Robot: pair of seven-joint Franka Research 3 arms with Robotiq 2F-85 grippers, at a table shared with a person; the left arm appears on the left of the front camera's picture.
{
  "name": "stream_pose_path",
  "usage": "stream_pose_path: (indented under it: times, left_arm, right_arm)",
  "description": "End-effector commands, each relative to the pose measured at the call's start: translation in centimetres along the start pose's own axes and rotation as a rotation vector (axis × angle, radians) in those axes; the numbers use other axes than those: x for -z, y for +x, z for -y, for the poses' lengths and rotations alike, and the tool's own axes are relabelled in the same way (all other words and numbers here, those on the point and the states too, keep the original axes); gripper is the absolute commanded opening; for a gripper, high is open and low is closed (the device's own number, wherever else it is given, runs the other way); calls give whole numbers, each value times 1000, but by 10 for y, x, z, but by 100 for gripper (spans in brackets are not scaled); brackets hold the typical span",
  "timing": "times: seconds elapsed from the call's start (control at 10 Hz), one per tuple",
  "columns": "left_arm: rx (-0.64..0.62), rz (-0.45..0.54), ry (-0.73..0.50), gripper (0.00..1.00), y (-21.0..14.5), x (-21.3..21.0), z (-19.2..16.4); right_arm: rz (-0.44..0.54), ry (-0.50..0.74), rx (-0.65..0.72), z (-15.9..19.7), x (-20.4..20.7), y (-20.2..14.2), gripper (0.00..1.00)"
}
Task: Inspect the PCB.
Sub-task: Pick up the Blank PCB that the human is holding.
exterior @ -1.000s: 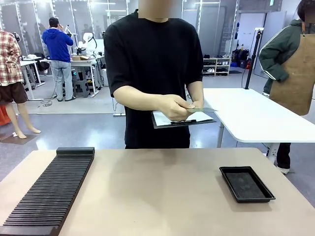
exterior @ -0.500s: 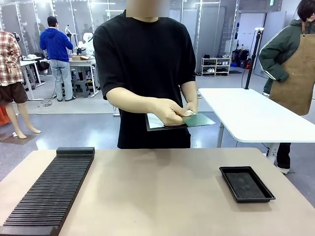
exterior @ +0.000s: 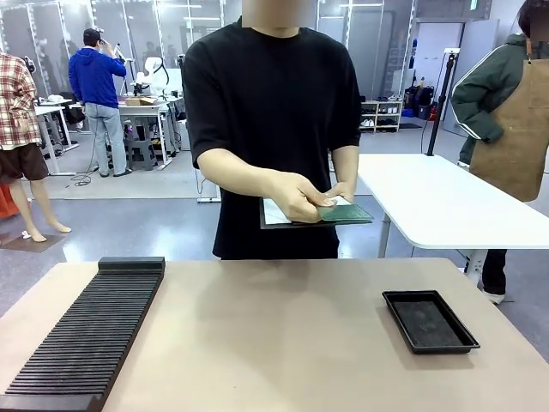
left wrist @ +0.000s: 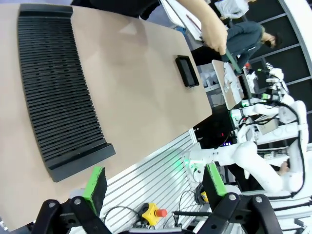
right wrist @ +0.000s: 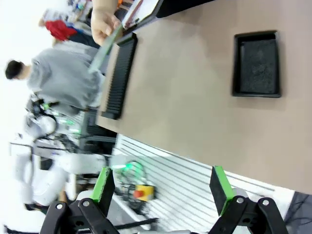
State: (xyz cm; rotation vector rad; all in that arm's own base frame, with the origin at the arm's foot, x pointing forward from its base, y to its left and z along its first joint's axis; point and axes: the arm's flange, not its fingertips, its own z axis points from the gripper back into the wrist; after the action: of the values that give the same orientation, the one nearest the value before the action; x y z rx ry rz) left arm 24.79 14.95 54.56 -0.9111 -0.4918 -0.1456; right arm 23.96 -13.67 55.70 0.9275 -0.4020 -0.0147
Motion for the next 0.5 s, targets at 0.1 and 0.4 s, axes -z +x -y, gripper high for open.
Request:
stream_pose_path:
  times: [0.1,0.4]
  left_arm:
    - [4,-6,5,100,0,1,2]
    - [4,-6,5,100,0,1,2]
  right_arm:
    - [-1,227,326,-27,51,37,100]
    - [-87,283,428,-44,116,54,100]
